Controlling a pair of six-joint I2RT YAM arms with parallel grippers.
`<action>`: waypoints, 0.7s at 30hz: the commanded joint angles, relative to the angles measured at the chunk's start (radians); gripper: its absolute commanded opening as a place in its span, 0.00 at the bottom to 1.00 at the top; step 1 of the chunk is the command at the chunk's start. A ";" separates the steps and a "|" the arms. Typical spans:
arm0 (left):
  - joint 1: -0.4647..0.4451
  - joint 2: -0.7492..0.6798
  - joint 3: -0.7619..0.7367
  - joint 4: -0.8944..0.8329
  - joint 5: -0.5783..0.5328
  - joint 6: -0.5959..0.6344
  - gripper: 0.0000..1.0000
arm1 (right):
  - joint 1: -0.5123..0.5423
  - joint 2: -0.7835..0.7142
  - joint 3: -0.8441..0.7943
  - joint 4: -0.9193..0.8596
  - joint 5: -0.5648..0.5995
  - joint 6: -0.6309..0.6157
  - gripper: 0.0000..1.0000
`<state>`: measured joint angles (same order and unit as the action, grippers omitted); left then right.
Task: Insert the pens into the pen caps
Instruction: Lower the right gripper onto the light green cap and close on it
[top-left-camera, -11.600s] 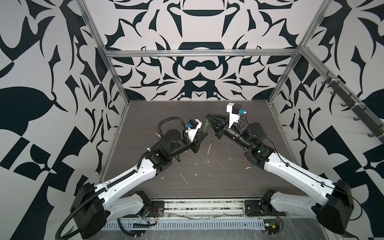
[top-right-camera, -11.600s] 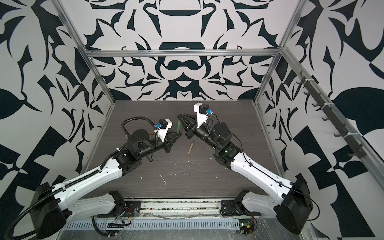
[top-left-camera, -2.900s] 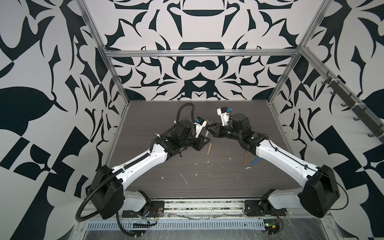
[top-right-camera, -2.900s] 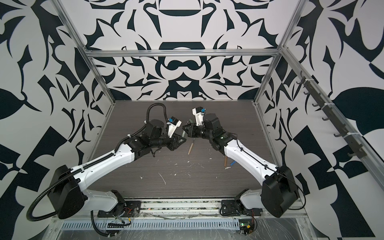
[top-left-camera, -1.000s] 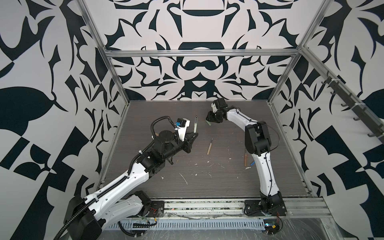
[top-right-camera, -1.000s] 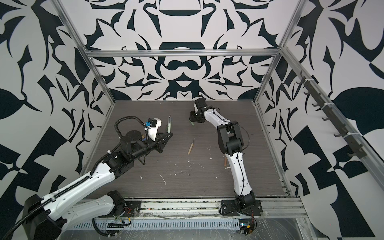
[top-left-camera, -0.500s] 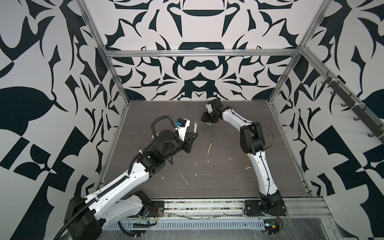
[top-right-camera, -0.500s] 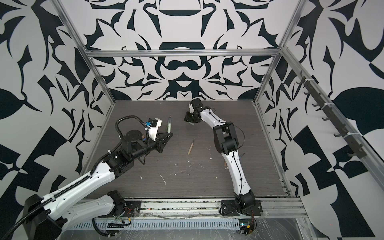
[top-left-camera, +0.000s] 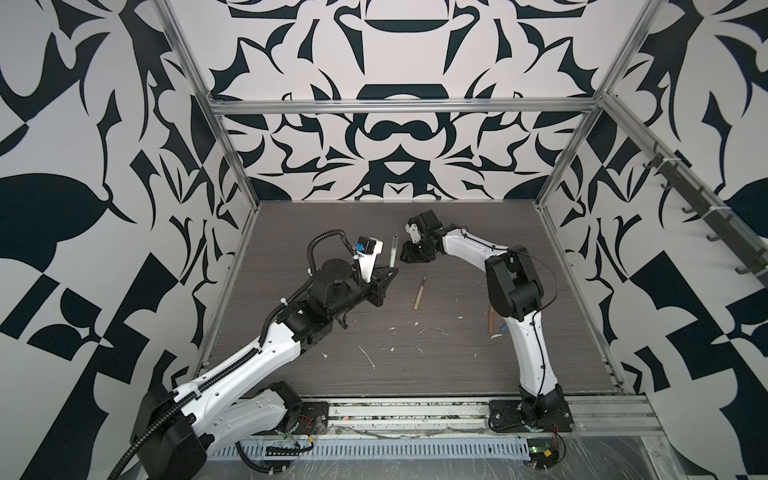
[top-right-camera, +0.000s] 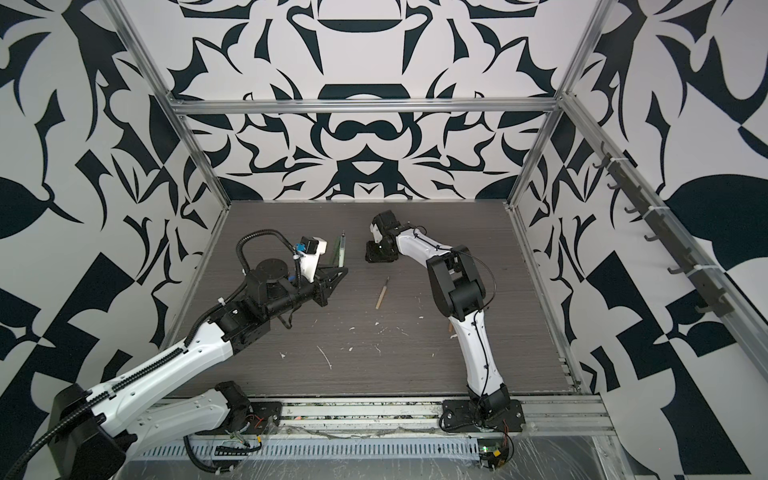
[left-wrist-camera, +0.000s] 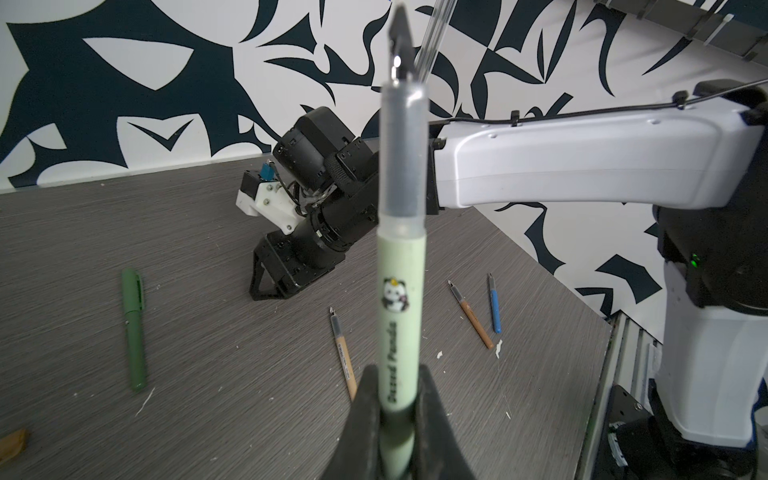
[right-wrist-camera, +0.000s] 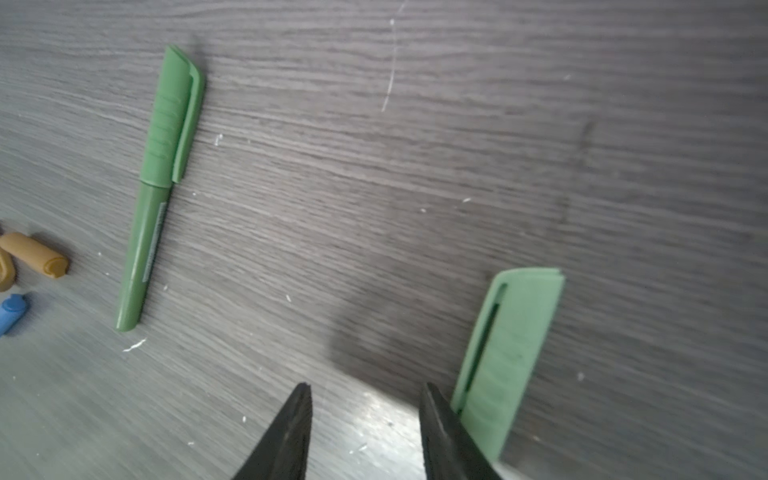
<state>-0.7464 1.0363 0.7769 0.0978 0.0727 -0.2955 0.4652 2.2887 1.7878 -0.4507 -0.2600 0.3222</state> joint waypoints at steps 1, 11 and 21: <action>0.000 0.000 0.036 -0.003 0.006 -0.001 0.00 | -0.004 -0.116 -0.008 -0.010 -0.012 -0.015 0.41; 0.000 0.001 0.036 -0.004 0.012 0.002 0.00 | -0.019 -0.115 0.101 -0.106 0.132 0.040 0.35; -0.002 0.005 0.041 -0.006 0.023 0.000 0.00 | -0.019 -0.041 0.181 -0.136 0.226 0.094 0.32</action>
<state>-0.7464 1.0378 0.7776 0.0853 0.0761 -0.2947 0.4500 2.2612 1.9419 -0.5697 -0.0784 0.3939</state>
